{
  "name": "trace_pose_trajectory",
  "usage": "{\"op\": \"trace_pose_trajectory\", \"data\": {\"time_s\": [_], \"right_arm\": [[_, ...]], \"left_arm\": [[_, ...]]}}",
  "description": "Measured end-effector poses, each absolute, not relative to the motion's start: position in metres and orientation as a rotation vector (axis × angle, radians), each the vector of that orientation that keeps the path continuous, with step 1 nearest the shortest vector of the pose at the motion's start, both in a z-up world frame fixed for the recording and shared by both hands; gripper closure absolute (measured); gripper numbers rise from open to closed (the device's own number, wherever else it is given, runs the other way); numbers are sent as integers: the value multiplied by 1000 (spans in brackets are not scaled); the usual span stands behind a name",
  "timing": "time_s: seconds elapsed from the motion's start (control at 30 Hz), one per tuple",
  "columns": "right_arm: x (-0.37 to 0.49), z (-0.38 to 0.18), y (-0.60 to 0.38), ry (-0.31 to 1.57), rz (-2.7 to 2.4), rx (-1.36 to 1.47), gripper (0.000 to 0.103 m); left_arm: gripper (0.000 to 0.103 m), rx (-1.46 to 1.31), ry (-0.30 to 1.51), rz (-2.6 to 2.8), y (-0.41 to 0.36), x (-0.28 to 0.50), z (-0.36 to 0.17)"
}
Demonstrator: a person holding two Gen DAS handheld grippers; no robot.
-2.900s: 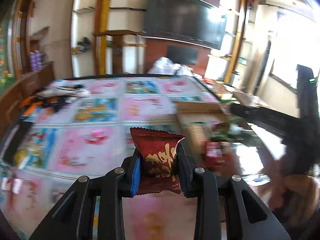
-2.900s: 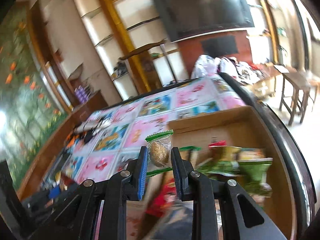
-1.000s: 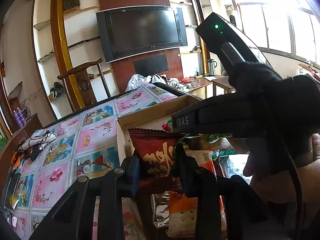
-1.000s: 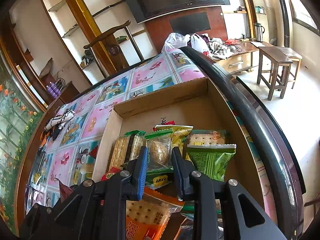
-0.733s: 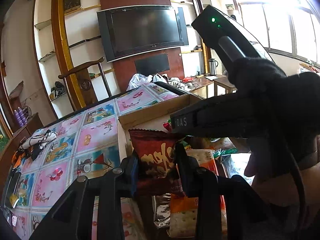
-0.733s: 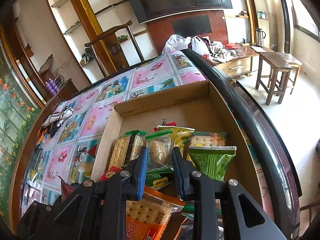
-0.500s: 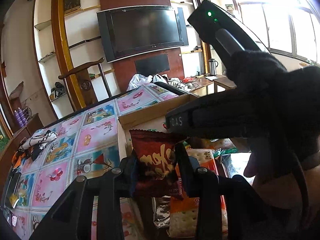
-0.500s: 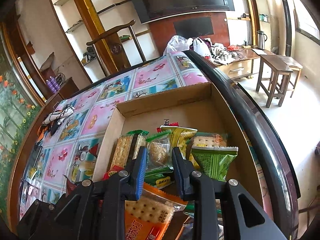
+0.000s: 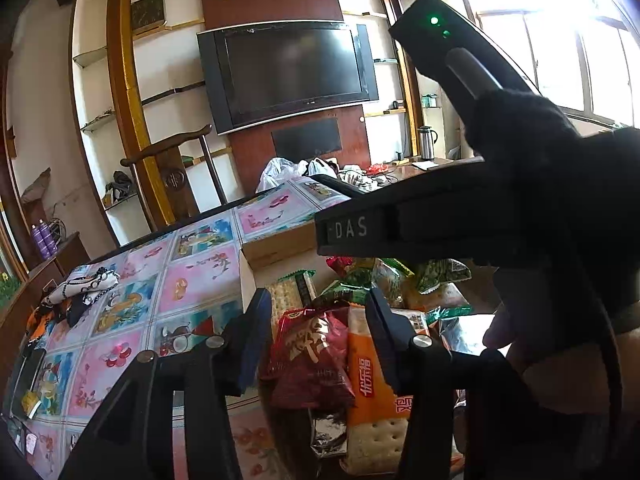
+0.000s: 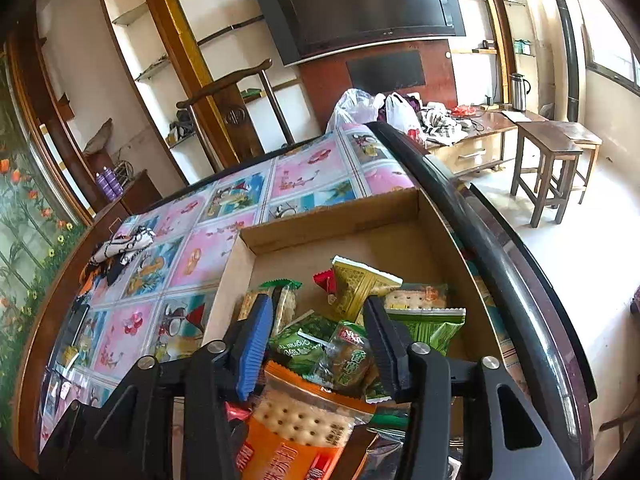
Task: Organize snacks
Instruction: 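Lower both snacks into the tray and open both grippers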
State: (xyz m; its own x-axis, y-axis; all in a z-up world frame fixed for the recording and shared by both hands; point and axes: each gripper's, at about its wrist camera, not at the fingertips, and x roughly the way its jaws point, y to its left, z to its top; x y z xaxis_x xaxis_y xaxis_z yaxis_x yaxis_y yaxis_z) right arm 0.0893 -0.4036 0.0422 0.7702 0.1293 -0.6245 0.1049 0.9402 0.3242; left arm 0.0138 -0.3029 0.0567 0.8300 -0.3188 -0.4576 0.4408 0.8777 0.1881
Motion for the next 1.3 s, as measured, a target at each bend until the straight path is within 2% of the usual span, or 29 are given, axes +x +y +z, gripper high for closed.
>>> {"op": "trace_pose_trajectory", "data": {"time_s": [0.53, 0.67, 1.3], "right_arm": [[88, 47, -405, 679, 6, 358, 42], [88, 49, -406, 676, 4, 358, 39], [88, 49, -406, 677, 3, 357, 35]], "left_arm": [[49, 293, 420, -392, -300, 14, 59], [45, 292, 417, -388, -300, 15, 59], [40, 288, 419, -379, -298, 14, 58]]}}
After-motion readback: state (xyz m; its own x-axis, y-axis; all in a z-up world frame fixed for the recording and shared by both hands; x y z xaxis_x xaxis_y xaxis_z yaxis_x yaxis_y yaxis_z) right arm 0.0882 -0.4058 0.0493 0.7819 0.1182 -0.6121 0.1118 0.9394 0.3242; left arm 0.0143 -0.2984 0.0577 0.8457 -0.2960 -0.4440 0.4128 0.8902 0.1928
